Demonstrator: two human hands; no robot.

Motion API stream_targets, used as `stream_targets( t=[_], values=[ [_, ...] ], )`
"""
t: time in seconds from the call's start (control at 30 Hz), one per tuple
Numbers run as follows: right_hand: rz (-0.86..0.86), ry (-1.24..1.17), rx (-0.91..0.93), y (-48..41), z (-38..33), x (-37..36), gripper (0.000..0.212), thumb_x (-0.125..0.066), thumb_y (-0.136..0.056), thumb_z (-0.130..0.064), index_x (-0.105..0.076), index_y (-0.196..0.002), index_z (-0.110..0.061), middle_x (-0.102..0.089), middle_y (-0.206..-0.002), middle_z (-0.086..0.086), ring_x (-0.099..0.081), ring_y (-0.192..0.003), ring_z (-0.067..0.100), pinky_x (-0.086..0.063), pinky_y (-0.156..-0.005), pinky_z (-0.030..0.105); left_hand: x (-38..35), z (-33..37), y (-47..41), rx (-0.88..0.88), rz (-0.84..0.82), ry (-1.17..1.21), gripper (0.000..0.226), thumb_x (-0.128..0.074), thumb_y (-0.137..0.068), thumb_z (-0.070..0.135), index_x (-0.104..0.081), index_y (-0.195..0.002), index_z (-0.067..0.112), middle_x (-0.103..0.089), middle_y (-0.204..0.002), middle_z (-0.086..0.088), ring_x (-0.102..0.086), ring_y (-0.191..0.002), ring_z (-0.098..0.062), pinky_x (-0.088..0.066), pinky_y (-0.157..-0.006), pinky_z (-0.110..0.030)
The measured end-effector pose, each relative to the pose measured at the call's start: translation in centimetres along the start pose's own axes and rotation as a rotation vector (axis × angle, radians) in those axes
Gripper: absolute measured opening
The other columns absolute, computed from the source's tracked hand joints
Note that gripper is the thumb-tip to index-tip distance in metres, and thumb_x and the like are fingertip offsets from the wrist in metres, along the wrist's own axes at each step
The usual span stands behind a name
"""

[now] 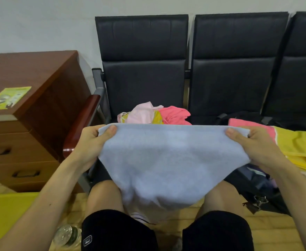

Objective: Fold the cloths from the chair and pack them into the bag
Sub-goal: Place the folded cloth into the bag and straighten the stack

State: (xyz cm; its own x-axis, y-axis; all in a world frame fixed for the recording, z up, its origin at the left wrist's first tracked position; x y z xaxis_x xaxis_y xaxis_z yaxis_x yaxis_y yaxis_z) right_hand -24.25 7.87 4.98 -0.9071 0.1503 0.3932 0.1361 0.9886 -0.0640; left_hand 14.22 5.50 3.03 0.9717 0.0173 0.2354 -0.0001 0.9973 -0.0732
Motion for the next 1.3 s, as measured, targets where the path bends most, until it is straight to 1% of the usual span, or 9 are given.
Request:
stream_targets(
  t=[0.17, 0.33, 0.53, 0.73, 0.83, 0.97, 1.07, 1.17, 1.3],
  values=[
    [0.049, -0.115, -0.041, 0.4, 0.3, -0.7, 0.031, -0.059, -0.096, -0.023, -0.068, -0.07, -0.009, -0.066, -0.05, -0.005, -0.057, -0.044, 0.001, -0.042, -0.041, 0.013, -0.2, -1.0, -0.1, 0.151, 0.056, 0.141, 0.038, -0.057, -0.091, 0.041, -0.072, -0.091, 0.007, -0.07, -0.076, -0.005, -0.066, -0.066, -0.015, -0.051, -0.052, -0.021],
    [0.083, -0.222, -0.037, 1.8, 0.8, -2.5, 0.02, -0.059, -0.096, -0.028, -0.073, -0.084, -0.017, -0.075, -0.071, -0.007, -0.07, -0.066, 0.004, -0.05, -0.051, 0.013, -0.8, -1.7, -0.1, 0.071, 0.134, 0.151, 0.042, -0.059, -0.094, 0.041, -0.071, -0.092, 0.001, -0.07, -0.09, -0.018, -0.066, -0.077, -0.023, -0.052, -0.06, -0.025],
    [0.1, -0.227, -0.061, 4.9, 2.2, -6.5, 0.018, -0.06, -0.096, -0.025, -0.076, -0.093, -0.017, -0.077, -0.086, 0.002, -0.071, -0.082, 0.01, -0.057, -0.067, 0.027, -3.8, -3.1, 2.6, 0.047, 0.201, 0.301, 0.044, -0.06, -0.094, 0.033, -0.066, -0.094, -0.01, -0.066, -0.086, -0.033, -0.061, -0.075, -0.031, -0.05, -0.066, -0.035],
    [-0.029, -0.228, -0.025, 6.9, 1.2, -11.0, 0.032, -0.061, -0.097, -0.023, -0.067, -0.079, 0.003, -0.057, -0.063, 0.003, -0.051, -0.06, 0.003, -0.045, -0.055, 0.025, -9.2, -3.0, 5.3, 0.147, 0.207, 0.392, 0.051, -0.071, -0.088, 0.041, -0.06, -0.074, -0.008, -0.054, -0.069, -0.014, -0.051, -0.067, -0.021, -0.045, -0.062, -0.031],
    [-0.092, -0.252, 0.031, 7.5, 0.6, -12.9, 0.043, -0.06, -0.095, -0.033, -0.061, -0.074, 0.004, -0.055, -0.067, 0.022, -0.052, -0.064, 0.011, -0.046, -0.058, 0.041, -11.2, -1.9, 6.7, 0.163, 0.179, 0.366, 0.036, -0.066, -0.094, 0.02, -0.062, -0.061, 0.008, -0.056, -0.059, -0.003, -0.056, -0.061, -0.011, -0.05, -0.062, -0.028],
    [-0.116, -0.253, 0.026, 8.0, 0.6, -13.8, 0.042, -0.061, -0.097, -0.023, -0.055, -0.065, 0.003, -0.054, -0.058, 0.011, -0.051, -0.058, 0.009, -0.044, -0.055, 0.03, -12.8, -1.5, 7.6, 0.17, 0.189, 0.379, 0.046, -0.067, -0.093, 0.013, -0.059, -0.049, 0.022, -0.056, -0.055, 0.008, -0.058, -0.06, -0.01, -0.05, -0.068, -0.037],
    [-0.117, -0.255, 0.025, 8.3, 0.8, -14.2, 0.046, -0.061, -0.097, -0.022, -0.052, -0.064, 0.007, -0.052, -0.056, 0.011, -0.05, -0.056, 0.011, -0.042, -0.053, 0.031, -13.1, -1.6, 7.8, 0.141, 0.231, 0.37, 0.034, -0.07, -0.082, 0.027, -0.062, -0.05, 0.024, -0.058, -0.054, 0.008, -0.06, -0.061, -0.012, -0.055, -0.069, -0.042],
    [-0.118, -0.254, 0.035, 8.4, 1.5, -14.7, 0.049, -0.059, -0.095, -0.033, -0.057, -0.069, 0.01, -0.058, -0.063, 0.021, -0.054, -0.059, 0.018, -0.047, -0.056, 0.042, -13.4, -2.0, 8.1, 0.138, 0.164, 0.36, 0.029, -0.072, -0.08, 0.033, -0.066, -0.053, 0.028, -0.062, -0.057, 0.01, -0.062, -0.061, -0.008, -0.054, -0.068, -0.032],
    [-0.103, -0.214, 0.021, 8.3, 1.9, -14.6, 0.042, -0.058, -0.098, -0.026, -0.065, -0.073, 0.007, -0.059, -0.058, 0.014, -0.052, -0.054, 0.008, -0.044, -0.051, 0.025, -13.0, -2.1, 8.4, 0.145, 0.058, 0.288, 0.009, -0.068, -0.091, 0.022, -0.074, -0.085, 0.022, -0.074, -0.078, 0.007, -0.069, -0.074, -0.003, -0.056, -0.071, -0.019]
  ],
)
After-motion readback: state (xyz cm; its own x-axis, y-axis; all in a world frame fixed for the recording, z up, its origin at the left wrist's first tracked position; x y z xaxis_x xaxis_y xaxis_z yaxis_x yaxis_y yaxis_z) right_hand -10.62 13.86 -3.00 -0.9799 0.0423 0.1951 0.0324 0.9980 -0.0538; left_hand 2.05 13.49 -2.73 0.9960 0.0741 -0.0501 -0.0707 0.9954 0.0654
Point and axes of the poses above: each hand's wrist, its own y-axis away from the middle knuckle, its own x-axis out of the back of the hand, z = x × y, the point moved 1 cm from there along -y, towards the middle knuckle
